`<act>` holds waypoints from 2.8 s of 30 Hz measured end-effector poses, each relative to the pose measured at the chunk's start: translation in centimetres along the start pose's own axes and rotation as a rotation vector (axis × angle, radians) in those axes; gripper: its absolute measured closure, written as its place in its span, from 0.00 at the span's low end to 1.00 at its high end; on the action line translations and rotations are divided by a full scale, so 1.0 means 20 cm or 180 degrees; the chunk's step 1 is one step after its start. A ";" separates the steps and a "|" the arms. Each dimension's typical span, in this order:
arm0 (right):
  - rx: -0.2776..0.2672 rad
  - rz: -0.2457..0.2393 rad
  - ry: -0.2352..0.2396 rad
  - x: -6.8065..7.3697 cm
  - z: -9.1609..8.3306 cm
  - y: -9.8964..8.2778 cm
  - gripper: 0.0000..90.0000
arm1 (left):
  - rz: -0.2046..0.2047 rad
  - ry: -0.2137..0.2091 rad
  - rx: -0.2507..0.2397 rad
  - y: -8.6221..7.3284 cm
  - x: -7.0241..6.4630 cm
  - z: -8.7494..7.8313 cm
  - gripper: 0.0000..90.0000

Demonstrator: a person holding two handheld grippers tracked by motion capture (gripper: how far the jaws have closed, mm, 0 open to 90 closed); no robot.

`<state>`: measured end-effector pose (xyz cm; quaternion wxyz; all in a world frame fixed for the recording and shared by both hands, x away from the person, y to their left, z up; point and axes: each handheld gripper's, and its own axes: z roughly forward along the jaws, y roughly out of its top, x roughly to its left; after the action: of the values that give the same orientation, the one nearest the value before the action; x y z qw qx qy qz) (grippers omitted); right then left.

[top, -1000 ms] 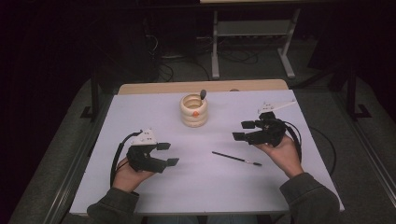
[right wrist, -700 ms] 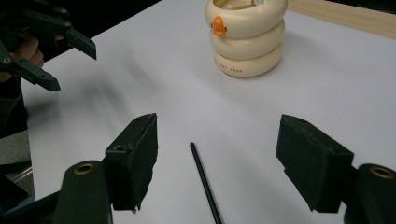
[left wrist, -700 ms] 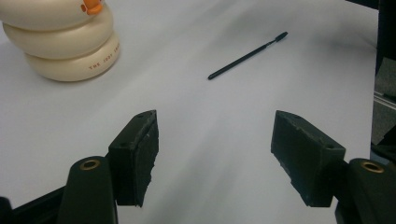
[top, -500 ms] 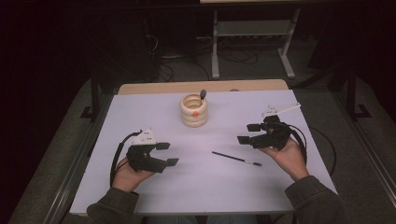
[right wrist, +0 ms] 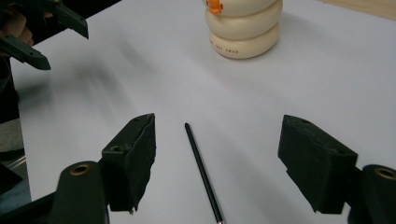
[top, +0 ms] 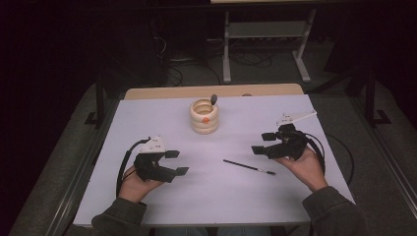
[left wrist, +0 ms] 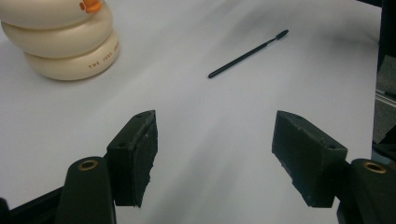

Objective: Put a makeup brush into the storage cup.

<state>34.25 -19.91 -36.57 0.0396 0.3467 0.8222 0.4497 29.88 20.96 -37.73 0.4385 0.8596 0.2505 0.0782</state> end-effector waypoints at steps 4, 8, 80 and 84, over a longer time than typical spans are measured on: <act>0.0114 -0.0019 -0.0026 0.00 0.02 -0.03 0.31 | -0.0011 0.0003 0.0007 0.00 0.00 0.00 0.34; 0.0269 -0.0063 -0.0040 -0.01 0.05 -0.06 0.36 | -0.0014 0.0005 0.0015 0.00 0.00 0.00 0.34; 0.1107 -0.0786 0.0066 -0.03 0.31 -0.20 0.95 | -0.0008 -0.0107 0.0128 0.00 -0.01 0.08 0.34; 0.1090 -0.0803 0.0153 0.00 0.30 -0.19 0.95 | -0.0013 -0.0130 0.0148 0.01 -0.02 0.10 0.34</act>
<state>34.52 -16.91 -43.06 0.0165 0.2318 0.9242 0.3031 30.35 19.18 -38.68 0.4236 0.8704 0.2450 0.0539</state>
